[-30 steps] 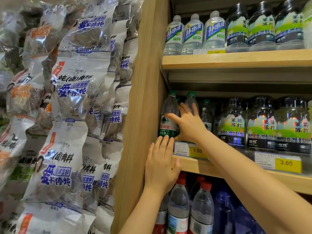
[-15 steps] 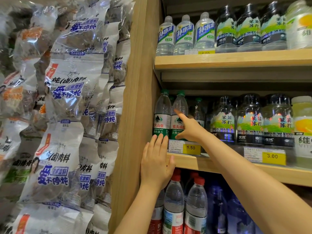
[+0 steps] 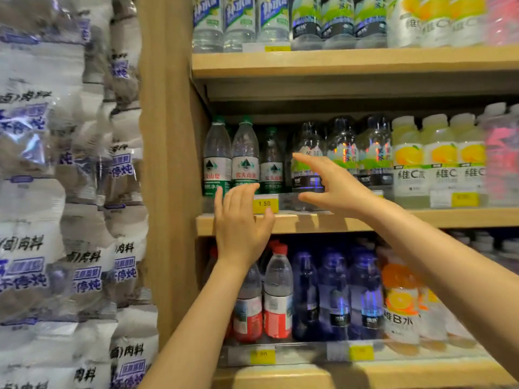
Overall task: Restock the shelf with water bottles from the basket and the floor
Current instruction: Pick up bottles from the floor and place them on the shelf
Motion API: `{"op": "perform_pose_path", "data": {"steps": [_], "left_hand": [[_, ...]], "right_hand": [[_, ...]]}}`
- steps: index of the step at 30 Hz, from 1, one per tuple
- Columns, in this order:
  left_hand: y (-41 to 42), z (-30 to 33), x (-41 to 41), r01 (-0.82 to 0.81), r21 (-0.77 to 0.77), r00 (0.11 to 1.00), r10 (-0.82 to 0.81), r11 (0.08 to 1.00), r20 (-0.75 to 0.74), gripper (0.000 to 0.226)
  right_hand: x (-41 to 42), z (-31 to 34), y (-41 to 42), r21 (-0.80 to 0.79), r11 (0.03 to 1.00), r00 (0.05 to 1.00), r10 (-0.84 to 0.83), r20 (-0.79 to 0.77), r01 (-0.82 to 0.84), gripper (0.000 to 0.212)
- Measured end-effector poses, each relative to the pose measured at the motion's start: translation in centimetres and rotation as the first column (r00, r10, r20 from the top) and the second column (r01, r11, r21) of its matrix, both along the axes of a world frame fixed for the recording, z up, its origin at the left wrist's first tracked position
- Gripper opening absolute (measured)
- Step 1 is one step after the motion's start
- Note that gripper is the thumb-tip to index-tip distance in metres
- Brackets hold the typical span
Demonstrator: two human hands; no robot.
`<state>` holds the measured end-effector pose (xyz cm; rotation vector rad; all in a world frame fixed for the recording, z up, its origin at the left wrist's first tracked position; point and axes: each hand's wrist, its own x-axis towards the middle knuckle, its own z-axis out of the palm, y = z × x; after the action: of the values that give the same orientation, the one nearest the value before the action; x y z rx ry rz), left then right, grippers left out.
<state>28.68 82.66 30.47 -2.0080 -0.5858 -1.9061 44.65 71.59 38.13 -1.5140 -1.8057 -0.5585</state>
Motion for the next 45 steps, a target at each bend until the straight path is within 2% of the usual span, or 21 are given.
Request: {"op": "perform_pose_path", "data": {"steps": [4, 7, 10, 12, 14, 17, 20, 22, 24, 31, 34, 36, 40, 45], "left_hand": [[-4.5, -0.3, 5.3, 0.198, 0.038, 0.98, -0.196, 0.98, -0.039, 0.039], [-9.3, -2.4, 10.1, 0.378, -0.001, 0.913, -0.373, 0.926, -0.168, 0.036], [-14.5, -6.0, 14.7, 0.513, -0.149, 0.782, -0.532, 0.845, -0.325, 0.039], [-18.1, -8.9, 17.8, 0.536, -0.255, 0.669, -0.589, 0.805, -0.452, 0.046], [-21.7, -12.0, 20.6, 0.54, -0.364, 0.535, -0.643, 0.759, -0.548, 0.042], [-29.5, -16.9, 24.1, 0.513, -0.511, 0.377, -0.716, 0.69, -0.588, 0.035], [-38.7, -21.7, 26.5, 0.462, -0.637, 0.192, -0.771, 0.617, -0.607, 0.037], [-44.3, -24.1, 27.4, 0.444, -0.715, 0.077, -0.818, 0.541, -0.571, 0.039], [-51.4, -26.5, 28.1, 0.426, -0.768, -0.012, -0.845, 0.479, -0.534, 0.034], [-69.2, -35.4, 29.7, 0.31, -0.868, -0.247, -0.849, 0.388, -0.467, 0.03], [-74.6, -39.0, 31.3, 0.252, -0.881, -0.331, -0.819, 0.401, -0.468, 0.031], [-77.4, -40.9, 32.8, 0.215, -0.88, -0.371, -0.798, 0.423, -0.474, 0.031], [-82.2, -44.5, 37.8, 0.155, -0.886, -0.425, -0.78, 0.438, -0.46, 0.031], [-87.9, -48.0, 46.7, 0.06, -0.9, -0.473, -0.781, 0.432, -0.407, 0.032]], "right_hand": [[4.2, -4.2, -8.4, -0.016, 0.984, 0.982, -0.176, -0.064, 0.175, 0.064], [7.0, -7.9, -15.0, -0.096, 0.945, 0.944, -0.319, -0.079, 0.312, 0.059], [9.3, -11.3, -22.0, -0.216, 0.863, 0.876, -0.478, -0.058, 0.457, 0.058], [10.8, -13.9, -26.9, -0.331, 0.79, 0.825, -0.562, -0.057, 0.515, 0.058], [12.0, -16.4, -31.8, -0.457, 0.712, 0.778, -0.625, -0.066, 0.533, 0.059], [13.2, -20.5, -41.2, -0.633, 0.565, 0.681, -0.728, -0.081, 0.528, 0.06], [12.7, -24.9, -52.0, -0.71, 0.486, 0.544, -0.821, -0.172, 0.509, 0.056], [12.3, -27.5, -58.5, -0.748, 0.426, 0.446, -0.874, -0.193, 0.51, 0.055], [11.5, -30.2, -66.3, -0.779, 0.352, 0.329, -0.923, -0.197, 0.519, 0.052], [9.4, -38.6, -87.4, -0.862, 0.264, -0.085, -0.94, -0.33, 0.433, 0.044], [9.6, -41.9, -93.9, -0.888, 0.231, -0.231, -0.911, -0.341, 0.398, 0.042], [10.3, -44.4, -97.5, -0.893, 0.224, -0.296, -0.888, -0.352, 0.39, 0.041], [14.6, -48.2, -103.1, -0.912, 0.234, -0.362, -0.862, -0.355, 0.337, 0.04], [24.0, -52.7, -108.3, -0.927, 0.254, -0.431, -0.829, -0.356, 0.277, 0.041]]}}
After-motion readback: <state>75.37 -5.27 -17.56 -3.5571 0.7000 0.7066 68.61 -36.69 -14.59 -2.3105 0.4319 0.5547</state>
